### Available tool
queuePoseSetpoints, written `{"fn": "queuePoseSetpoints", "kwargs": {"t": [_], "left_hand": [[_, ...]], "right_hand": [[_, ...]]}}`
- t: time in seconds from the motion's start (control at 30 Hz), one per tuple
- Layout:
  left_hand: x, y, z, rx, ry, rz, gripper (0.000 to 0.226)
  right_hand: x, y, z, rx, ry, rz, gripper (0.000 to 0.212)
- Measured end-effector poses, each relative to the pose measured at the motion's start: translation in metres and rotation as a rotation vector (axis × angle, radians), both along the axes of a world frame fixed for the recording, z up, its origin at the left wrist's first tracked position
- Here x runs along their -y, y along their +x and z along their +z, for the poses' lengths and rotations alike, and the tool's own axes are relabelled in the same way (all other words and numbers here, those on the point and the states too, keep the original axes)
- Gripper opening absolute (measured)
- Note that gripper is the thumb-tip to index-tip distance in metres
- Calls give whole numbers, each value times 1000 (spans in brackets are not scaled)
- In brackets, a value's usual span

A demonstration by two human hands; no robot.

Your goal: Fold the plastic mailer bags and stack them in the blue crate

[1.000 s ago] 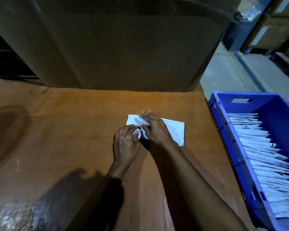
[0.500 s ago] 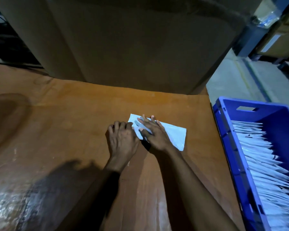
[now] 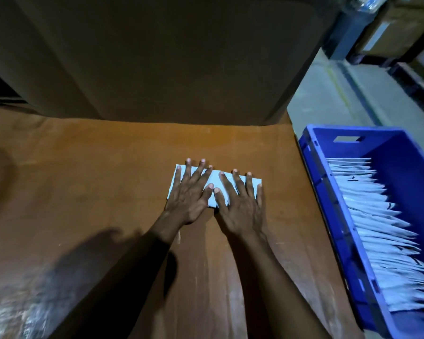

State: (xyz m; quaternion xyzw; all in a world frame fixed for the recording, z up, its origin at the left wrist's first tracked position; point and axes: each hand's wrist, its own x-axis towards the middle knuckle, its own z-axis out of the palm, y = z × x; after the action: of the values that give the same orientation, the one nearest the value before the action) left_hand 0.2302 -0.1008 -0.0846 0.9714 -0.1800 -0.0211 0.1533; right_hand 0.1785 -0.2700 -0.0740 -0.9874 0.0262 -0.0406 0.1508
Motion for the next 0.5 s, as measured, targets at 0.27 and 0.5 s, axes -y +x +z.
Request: {"fn": "queuePoseSetpoints", "kwargs": {"t": [0.27,0.5], "left_hand": [[-18,7,4,-133,-313,-4,65],[-17,-31,8,133,-400,13,66]], "right_hand": [[15,2,12,-20,201,85,63],[62,-30,0,388,356,151,28]]}}
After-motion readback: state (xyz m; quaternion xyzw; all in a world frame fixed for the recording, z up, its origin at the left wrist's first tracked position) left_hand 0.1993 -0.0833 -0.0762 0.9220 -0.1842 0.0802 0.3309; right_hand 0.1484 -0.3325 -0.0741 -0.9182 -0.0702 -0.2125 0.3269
